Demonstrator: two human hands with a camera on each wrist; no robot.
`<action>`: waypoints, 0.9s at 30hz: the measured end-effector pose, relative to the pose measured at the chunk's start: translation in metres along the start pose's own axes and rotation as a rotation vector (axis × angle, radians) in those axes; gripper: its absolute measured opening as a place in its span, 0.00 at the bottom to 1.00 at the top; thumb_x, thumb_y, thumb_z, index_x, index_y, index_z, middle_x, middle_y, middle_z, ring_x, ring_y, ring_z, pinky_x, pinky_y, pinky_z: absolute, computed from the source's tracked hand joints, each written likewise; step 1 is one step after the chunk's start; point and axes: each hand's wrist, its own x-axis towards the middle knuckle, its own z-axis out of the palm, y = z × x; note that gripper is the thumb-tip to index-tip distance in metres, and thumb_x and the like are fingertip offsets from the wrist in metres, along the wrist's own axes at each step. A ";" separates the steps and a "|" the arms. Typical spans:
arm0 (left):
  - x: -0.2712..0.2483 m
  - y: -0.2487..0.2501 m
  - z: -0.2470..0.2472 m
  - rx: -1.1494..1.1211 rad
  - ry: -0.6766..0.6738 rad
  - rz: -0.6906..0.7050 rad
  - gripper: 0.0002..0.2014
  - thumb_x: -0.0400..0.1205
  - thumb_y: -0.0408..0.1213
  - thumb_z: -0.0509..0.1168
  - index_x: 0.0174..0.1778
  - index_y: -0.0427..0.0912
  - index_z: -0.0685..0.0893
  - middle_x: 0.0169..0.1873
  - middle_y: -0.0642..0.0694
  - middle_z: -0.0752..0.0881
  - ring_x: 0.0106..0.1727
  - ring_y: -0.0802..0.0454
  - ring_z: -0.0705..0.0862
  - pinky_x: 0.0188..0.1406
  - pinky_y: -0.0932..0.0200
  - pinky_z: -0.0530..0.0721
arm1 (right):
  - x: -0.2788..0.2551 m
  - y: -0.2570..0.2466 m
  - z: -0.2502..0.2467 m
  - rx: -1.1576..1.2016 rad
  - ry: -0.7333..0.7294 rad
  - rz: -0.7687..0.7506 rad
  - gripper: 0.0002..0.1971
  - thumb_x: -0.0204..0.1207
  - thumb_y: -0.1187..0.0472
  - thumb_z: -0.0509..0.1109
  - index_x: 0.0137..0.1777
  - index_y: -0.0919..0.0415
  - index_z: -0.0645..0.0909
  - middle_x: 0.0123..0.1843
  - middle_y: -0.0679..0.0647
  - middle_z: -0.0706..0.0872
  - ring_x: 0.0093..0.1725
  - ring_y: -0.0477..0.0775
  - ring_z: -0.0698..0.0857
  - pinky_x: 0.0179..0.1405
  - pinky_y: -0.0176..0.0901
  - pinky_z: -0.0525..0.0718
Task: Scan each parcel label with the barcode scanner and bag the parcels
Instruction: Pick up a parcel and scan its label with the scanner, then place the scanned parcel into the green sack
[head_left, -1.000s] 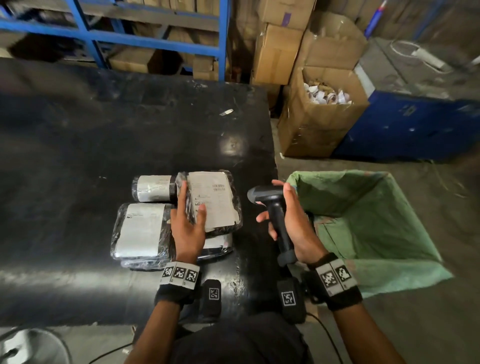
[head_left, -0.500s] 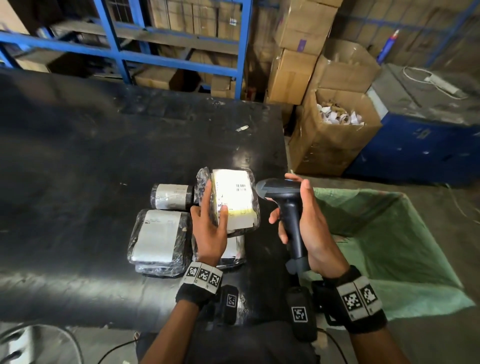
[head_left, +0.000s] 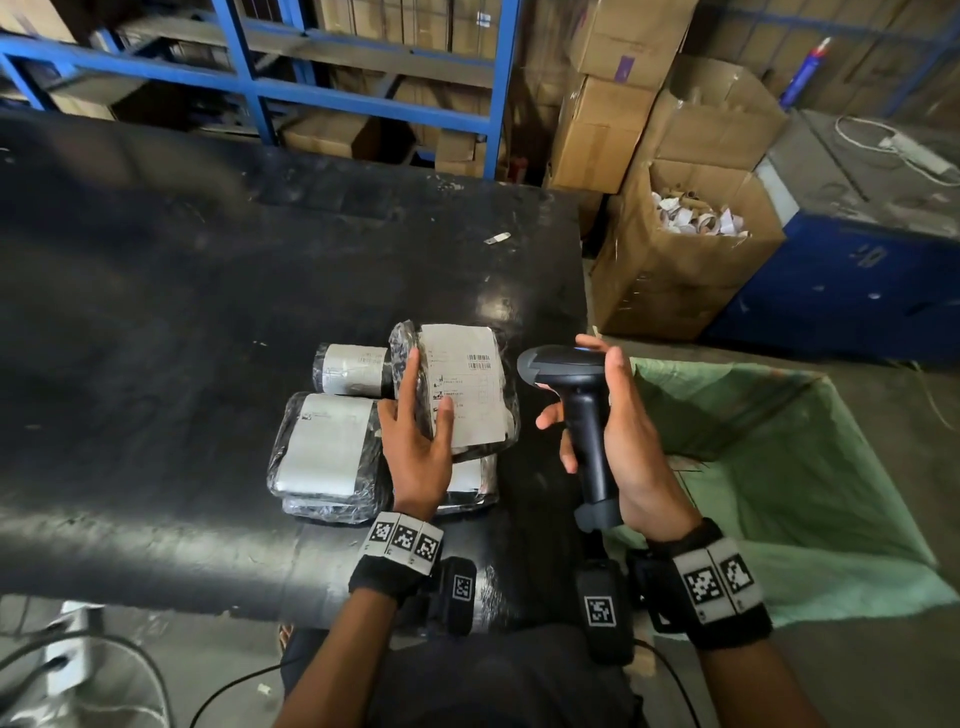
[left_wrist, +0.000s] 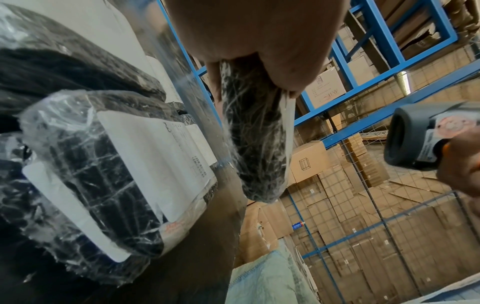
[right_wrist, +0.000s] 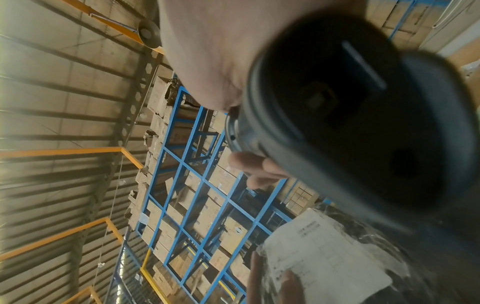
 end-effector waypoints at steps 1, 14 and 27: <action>-0.001 -0.002 -0.003 -0.005 0.004 -0.012 0.32 0.87 0.45 0.67 0.87 0.60 0.63 0.64 0.41 0.78 0.61 0.80 0.70 0.72 0.67 0.71 | 0.002 0.007 -0.002 -0.025 0.021 0.006 0.26 0.82 0.38 0.52 0.75 0.49 0.69 0.61 0.66 0.86 0.36 0.58 0.86 0.14 0.39 0.77; -0.023 -0.019 -0.043 0.059 0.003 -0.118 0.33 0.86 0.43 0.67 0.87 0.60 0.63 0.60 0.46 0.78 0.56 0.80 0.72 0.69 0.58 0.75 | 0.044 0.207 -0.048 -0.397 0.223 0.338 0.17 0.86 0.43 0.54 0.70 0.47 0.65 0.62 0.63 0.83 0.27 0.51 0.83 0.13 0.39 0.78; -0.019 -0.012 -0.048 -0.019 -0.172 -0.234 0.33 0.86 0.46 0.67 0.85 0.66 0.63 0.67 0.71 0.75 0.74 0.53 0.77 0.72 0.37 0.82 | 0.037 0.164 -0.047 -0.898 0.197 -0.090 0.26 0.83 0.40 0.58 0.81 0.33 0.61 0.67 0.58 0.76 0.67 0.55 0.75 0.69 0.46 0.70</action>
